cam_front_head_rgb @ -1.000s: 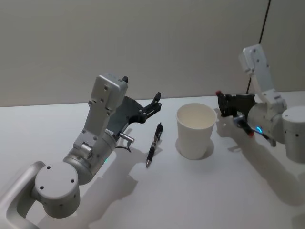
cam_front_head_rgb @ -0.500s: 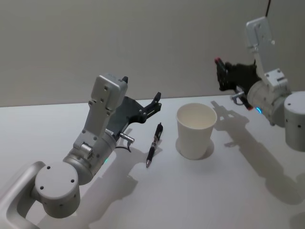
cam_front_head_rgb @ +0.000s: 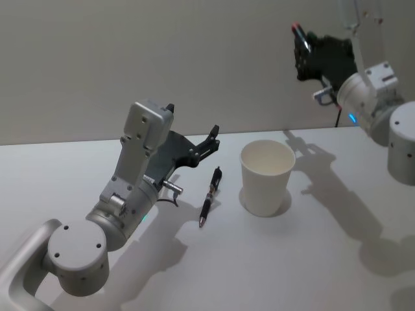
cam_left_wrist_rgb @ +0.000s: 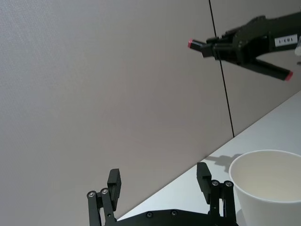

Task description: Place the pen into the pen holder.

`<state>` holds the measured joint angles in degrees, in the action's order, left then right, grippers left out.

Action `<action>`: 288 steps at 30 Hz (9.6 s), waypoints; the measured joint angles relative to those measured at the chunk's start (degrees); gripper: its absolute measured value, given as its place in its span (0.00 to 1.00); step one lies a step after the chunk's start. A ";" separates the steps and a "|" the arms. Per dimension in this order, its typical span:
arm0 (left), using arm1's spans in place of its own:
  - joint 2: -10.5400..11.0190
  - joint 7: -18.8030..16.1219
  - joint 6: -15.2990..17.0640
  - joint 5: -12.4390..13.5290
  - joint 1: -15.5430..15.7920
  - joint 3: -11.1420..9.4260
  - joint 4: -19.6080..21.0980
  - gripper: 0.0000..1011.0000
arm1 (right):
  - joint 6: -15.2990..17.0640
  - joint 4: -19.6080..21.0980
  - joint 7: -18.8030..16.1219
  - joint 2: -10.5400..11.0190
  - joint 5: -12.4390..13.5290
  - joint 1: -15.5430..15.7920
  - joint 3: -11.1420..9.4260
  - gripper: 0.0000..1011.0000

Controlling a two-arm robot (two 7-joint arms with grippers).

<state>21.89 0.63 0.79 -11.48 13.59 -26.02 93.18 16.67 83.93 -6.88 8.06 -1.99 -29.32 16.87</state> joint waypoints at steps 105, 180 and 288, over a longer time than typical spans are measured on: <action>0.00 -0.01 0.00 0.00 0.00 0.00 0.00 0.99 | -17.87 -1.72 -0.50 -2.38 3.77 10.24 7.54 0.18; 0.00 -0.01 0.00 0.00 0.00 0.00 0.00 0.99 | -3.25 19.84 -3.71 15.26 19.27 20.44 -4.23 0.99; -1.61 6.20 14.48 -7.19 -3.67 -0.32 2.27 0.99 | -15.31 28.19 1.73 19.52 23.22 23.98 -10.21 0.99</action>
<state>20.28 6.83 15.28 -18.68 9.91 -26.34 95.45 1.37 112.12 -5.15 27.58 21.23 -5.34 6.66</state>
